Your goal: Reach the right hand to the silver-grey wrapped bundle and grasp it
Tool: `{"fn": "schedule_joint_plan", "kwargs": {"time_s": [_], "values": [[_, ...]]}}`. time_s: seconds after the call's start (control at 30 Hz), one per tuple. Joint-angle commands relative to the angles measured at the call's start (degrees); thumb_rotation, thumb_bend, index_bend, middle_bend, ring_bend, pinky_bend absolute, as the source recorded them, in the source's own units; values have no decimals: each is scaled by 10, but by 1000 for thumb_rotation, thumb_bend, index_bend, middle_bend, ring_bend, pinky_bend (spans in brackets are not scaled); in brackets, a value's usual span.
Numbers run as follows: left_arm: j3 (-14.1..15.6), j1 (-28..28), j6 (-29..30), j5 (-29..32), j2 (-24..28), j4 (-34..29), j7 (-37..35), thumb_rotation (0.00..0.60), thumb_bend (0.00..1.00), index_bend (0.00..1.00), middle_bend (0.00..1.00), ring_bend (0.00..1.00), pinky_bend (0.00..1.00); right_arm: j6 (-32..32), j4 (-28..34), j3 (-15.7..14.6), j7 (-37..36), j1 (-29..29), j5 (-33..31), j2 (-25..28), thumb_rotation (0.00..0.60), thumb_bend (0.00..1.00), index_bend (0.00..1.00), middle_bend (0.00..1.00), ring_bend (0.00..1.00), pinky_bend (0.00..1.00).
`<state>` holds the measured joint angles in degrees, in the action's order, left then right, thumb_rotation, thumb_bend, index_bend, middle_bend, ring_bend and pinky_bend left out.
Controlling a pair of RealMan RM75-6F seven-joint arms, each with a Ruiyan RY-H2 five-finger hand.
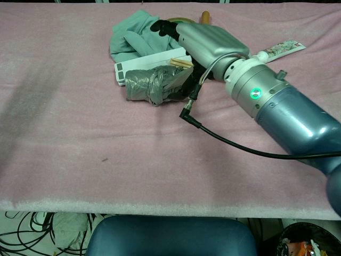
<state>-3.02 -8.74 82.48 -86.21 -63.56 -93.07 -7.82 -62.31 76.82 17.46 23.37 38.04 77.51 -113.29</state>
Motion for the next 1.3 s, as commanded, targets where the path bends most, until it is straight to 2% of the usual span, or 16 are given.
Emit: {"fn": "schedule_joint_plan", "kwargs": {"time_s": [0.03, 0.23, 0.33, 0.43, 0.5, 0.57, 0.67, 0.83, 1.07, 1.2, 1.3], "values": [[0, -1, -3, 1, 1, -2, -2, 600, 0, 0, 0, 0, 0, 12, -50, 10, -6, 27, -12, -35, 600, 145, 114, 152, 142, 302], [0, -2, -6, 2, 3, -5, -5, 600, 0, 0, 0, 0, 0, 23, -121, 25, -24, 58, -25, -76, 600, 145, 126, 152, 142, 302], [-1, -3, -8, 5, 3, -6, -7, 600, 0, 0, 0, 0, 0, 28, -153, 26, -34, 68, -30, -95, 600, 161, 178, 189, 180, 323], [0, -3, -9, 5, 4, -7, -7, 600, 0, 0, 0, 0, 0, 29, -185, 24, -45, 75, -32, -113, 600, 216, 302, 301, 281, 418], [0, -3, -9, 5, 4, -7, -7, 600, 0, 0, 0, 0, 0, 29, -206, 20, -55, 79, -31, -123, 600, 272, 435, 410, 381, 502], [0, -3, -9, 6, 4, -7, -6, 600, 0, 0, 0, 0, 0, 28, -222, 17, -63, 82, -28, -130, 600, 369, 581, 533, 501, 591], [0, -2, -8, 7, 3, -7, -4, 600, 0, 0, 0, 0, 0, 10, -220, 12, -80, 81, -14, -128, 600, 447, 655, 596, 565, 628], [1, -1, -6, 5, 2, -7, 1, 600, 0, 0, 0, 0, 0, -41, -156, 14, -95, 70, 17, -89, 600, 468, 679, 608, 576, 629], [2, 2, 2, 0, 0, -5, 10, 600, 0, 0, 0, 0, 0, -106, 26, 14, -71, 27, 49, 24, 600, 468, 680, 605, 575, 628], [4, 3, 4, -2, -1, -5, 14, 600, 0, 0, 0, 0, 0, -140, 134, -9, -62, -21, 57, 101, 600, 468, 680, 603, 575, 628], [5, 4, 4, -3, -1, -6, 20, 600, 0, 0, 0, 0, 0, -173, 207, -46, -75, -70, 66, 157, 600, 468, 679, 600, 575, 628]]}}
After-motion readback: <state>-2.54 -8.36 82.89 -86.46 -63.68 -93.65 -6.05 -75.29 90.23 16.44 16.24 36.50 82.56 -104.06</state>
